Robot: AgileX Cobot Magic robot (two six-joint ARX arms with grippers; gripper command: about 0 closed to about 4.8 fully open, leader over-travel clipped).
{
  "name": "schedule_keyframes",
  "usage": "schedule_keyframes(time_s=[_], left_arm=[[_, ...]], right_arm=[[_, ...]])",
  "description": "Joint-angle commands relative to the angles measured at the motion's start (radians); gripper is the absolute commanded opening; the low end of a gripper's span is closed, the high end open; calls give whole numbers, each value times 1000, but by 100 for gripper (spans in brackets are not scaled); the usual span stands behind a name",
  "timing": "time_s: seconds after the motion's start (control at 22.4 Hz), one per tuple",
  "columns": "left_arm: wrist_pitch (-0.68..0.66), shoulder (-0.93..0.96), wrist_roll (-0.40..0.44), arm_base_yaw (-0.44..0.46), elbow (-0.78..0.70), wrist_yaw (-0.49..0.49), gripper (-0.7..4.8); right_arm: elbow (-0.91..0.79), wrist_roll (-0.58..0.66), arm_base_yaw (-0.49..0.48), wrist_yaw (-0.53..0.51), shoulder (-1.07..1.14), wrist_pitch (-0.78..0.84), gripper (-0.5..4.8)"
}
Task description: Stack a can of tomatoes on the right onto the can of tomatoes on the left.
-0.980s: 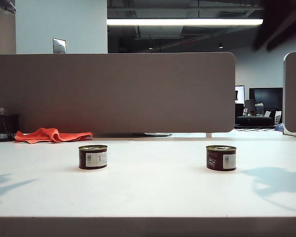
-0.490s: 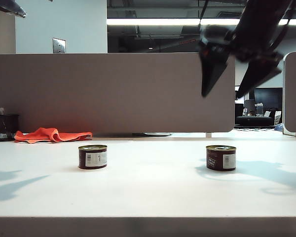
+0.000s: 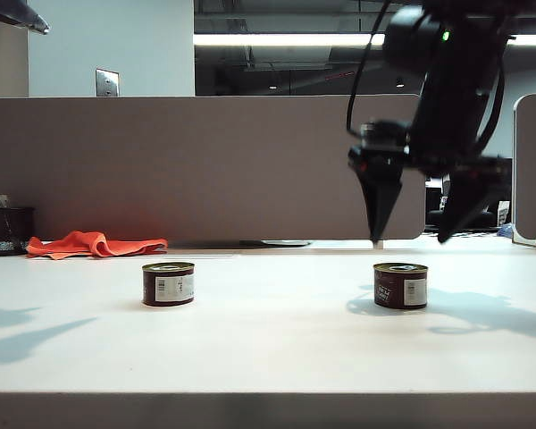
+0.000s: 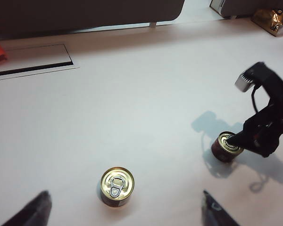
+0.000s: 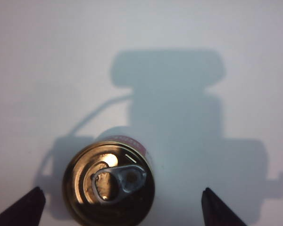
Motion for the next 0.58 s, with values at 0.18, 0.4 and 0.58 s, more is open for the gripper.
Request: schedule_keyframes(time_s=[0.18, 0.4, 0.58], left_arm=[[5, -2, -18, -1, 4, 7, 404], [2, -2, -18, -1, 4, 7, 404], [1, -2, -17, -1, 4, 7, 404]], right_arm=[[6, 35, 2, -20, 47, 26, 479], [6, 36, 2, -23, 66, 19, 479], [6, 36, 2, -24, 69, 10, 479]])
